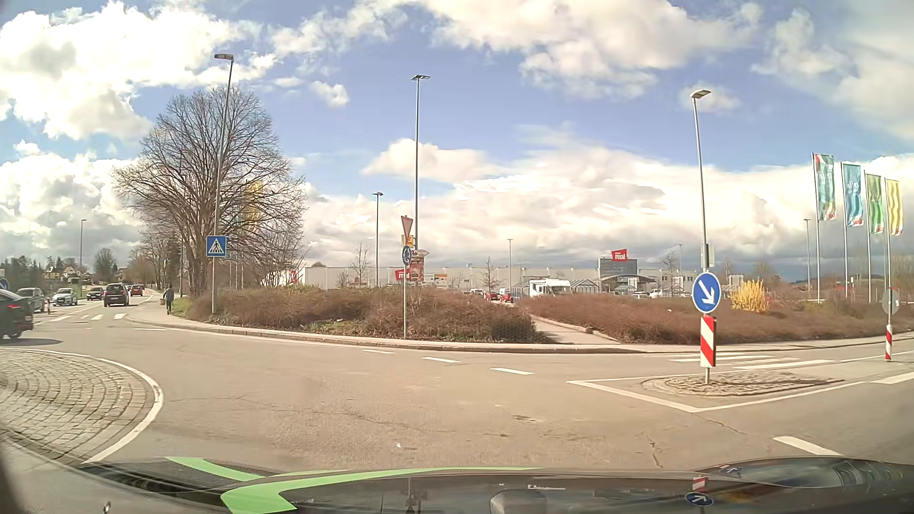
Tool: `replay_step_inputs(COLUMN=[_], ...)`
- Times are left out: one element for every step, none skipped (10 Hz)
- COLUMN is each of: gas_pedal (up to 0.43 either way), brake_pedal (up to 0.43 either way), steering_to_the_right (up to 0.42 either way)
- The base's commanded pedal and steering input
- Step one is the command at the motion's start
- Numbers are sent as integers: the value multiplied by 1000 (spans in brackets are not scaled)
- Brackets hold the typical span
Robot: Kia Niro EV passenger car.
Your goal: Follow the waypoints while adhering to traffic rules and regulations
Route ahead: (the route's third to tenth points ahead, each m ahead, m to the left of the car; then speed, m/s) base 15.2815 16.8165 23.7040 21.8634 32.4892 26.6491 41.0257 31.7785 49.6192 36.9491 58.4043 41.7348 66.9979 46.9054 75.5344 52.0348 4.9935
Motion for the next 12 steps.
replay_step_inputs(gas_pedal=[209,209,197,189,177,177,177,169,138,130,130,130], brake_pedal=[0,0,0,0,0,0,0,0,0,0,0,0], steering_to_the_right=[-76,-124,-179,-225,-257,-281,-299,-318,-343,-365,-380,-397])
